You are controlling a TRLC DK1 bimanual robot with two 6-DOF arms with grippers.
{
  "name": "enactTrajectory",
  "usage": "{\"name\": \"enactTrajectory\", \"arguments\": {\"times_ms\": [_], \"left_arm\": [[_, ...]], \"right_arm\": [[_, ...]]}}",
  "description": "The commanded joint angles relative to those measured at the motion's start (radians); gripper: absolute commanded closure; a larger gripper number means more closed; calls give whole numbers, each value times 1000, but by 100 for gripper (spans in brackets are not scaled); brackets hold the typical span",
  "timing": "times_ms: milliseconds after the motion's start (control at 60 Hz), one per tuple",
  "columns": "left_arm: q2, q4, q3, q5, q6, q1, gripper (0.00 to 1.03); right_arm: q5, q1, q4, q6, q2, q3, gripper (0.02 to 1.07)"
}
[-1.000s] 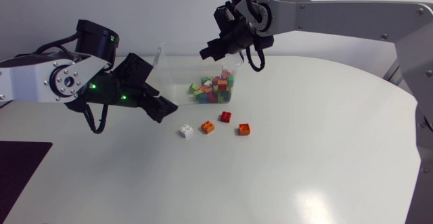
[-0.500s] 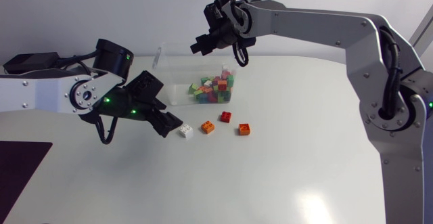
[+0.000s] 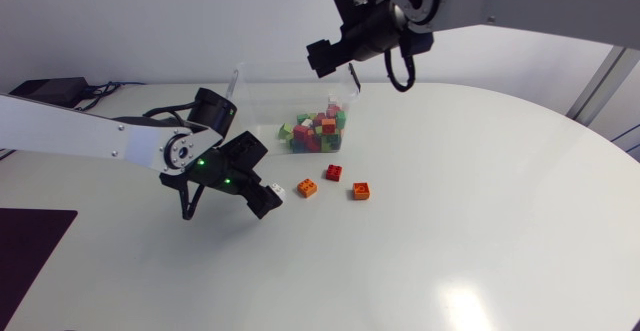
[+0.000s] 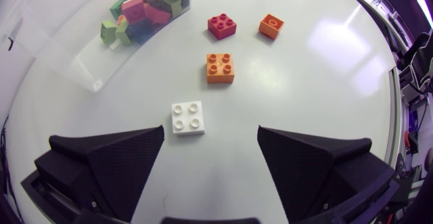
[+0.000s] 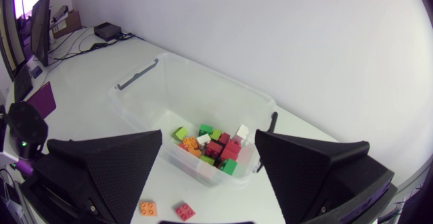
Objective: Place the duplo bricks in the container
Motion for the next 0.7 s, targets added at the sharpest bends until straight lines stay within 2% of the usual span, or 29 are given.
{"name": "enactTrajectory", "arguments": {"times_ms": [0, 150, 200, 367, 467, 683], "left_arm": [[50, -19, 71, -10, 11, -8, 12], [124, -113, 176, -73, 11, -13, 18], [144, -131, 206, -102, 11, -14, 24], [205, -240, 304, -157, 15, -17, 25], [237, -279, 341, -191, 15, -36, 30], [285, -302, 361, -200, 9, -65, 31]], "right_arm": [[-14, -10, -26, -20, -51, -92, 6], [-17, -16, -59, -28, -131, -212, 6], [-17, -18, -62, -28, -152, -255, 6], [-16, -16, -66, -34, -190, -356, 6], [-14, -20, -68, -40, -201, -403, 6], [-8, -30, -71, -37, -200, -478, 6]]}}
